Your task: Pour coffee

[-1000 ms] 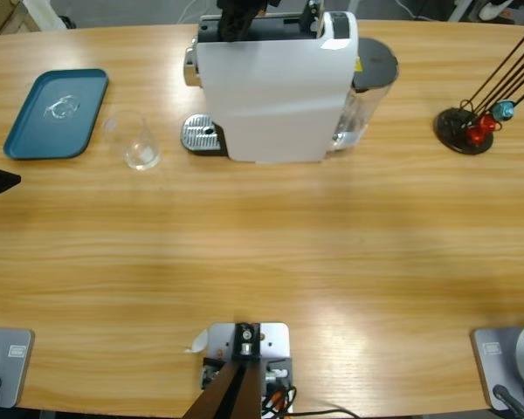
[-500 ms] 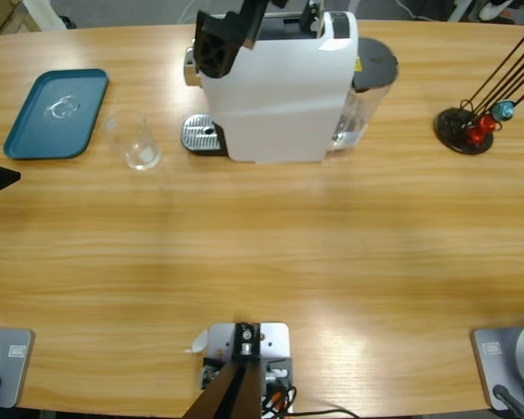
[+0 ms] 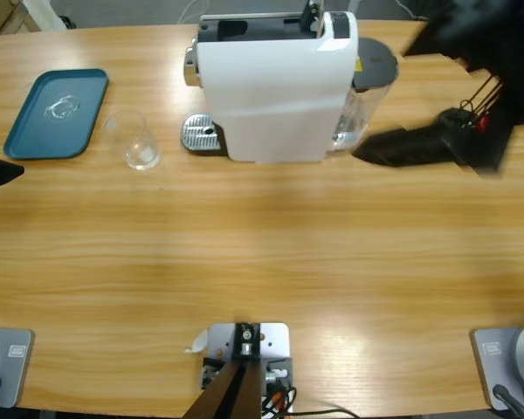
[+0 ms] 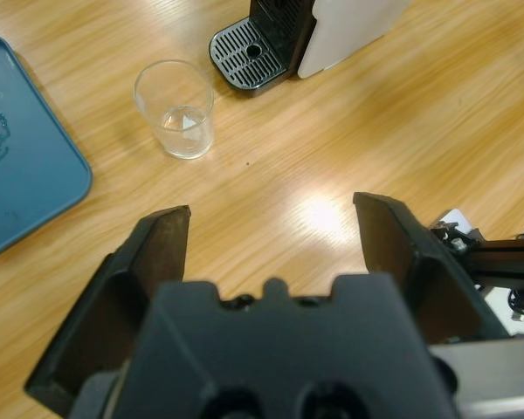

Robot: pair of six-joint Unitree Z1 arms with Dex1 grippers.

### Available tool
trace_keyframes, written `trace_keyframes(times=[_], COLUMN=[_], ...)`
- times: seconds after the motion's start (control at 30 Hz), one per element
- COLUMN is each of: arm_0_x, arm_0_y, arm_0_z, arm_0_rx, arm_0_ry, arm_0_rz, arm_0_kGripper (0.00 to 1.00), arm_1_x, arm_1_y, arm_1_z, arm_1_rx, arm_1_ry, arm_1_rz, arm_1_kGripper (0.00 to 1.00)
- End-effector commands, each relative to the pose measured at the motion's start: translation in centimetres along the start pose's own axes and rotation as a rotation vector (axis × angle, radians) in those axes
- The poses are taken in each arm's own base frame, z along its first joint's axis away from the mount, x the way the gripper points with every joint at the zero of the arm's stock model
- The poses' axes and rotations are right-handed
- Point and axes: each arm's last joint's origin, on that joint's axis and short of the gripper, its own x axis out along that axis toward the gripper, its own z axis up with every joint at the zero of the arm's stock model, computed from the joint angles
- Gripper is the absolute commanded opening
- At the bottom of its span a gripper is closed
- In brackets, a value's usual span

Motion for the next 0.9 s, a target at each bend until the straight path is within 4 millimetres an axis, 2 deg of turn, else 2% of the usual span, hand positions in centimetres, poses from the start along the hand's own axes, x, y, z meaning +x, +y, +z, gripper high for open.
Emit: trace_keyframes(times=[0.03,0.1,0.23,0.27,0.3,0.33,0.37,0.5,0.7,0.9], arm_0_x=[1.3,1.5,1.9,1.7,1.5,1.3,1.1,0.7,0.6,0.8], arm_0_y=[0.9,1.0,1.1,1.1,1.1,1.0,1.0,1.0,1.0,1.0], arm_0_z=[-1.3,-1.6,-2.5,-2.7,-2.8,-2.9,-3.0,-3.2,-3.4,-3.4], arm_0_rx=[-0.071,-0.076,-0.093,-0.092,-0.091,-0.09,-0.09,-0.088,-0.087,-0.086], arm_0_ry=[0.008,0.008,0.01,0.004,-0.004,-0.014,-0.02,-0.036,-0.038,-0.037], arm_0_rz=[0.034,0.034,0.031,0.028,0.026,0.025,0.025,0.022,0.019,0.014], arm_0_kGripper=[0.808,0.807,0.807,0.807,0.807,0.807,0.807,0.807,0.807,0.807], arm_1_x=[-1.7,-2.7,-5.1,-5.4,-5.8,-5.9,-6.0,-5.1,-3.1,1.4], arm_1_y=[0.2,-0.5,-3.8,-4.5,-5.2,-5.7,-6.1,-6.6,-6.1,-7.1], arm_1_z=[-6.4,-6.5,-4.6,-4.0,-3.2,-2.6,-2.1,-0.7,0.9,2.5], arm_1_rx=[0.091,0.125,0.277,0.303,0.325,0.339,0.352,0.346,0.288,0.21], arm_1_ry=[-0.088,-0.144,-0.334,-0.363,-0.383,-0.395,-0.401,-0.391,-0.4,-0.245], arm_1_rz=[0.025,-0.037,-0.283,-0.323,-0.355,-0.372,-0.387,-0.372,-0.221,-0.379], arm_1_kGripper=[1.0,1.0,0.996,0.914,0.489,0.142,0.0,0.0,0.0,0.0])
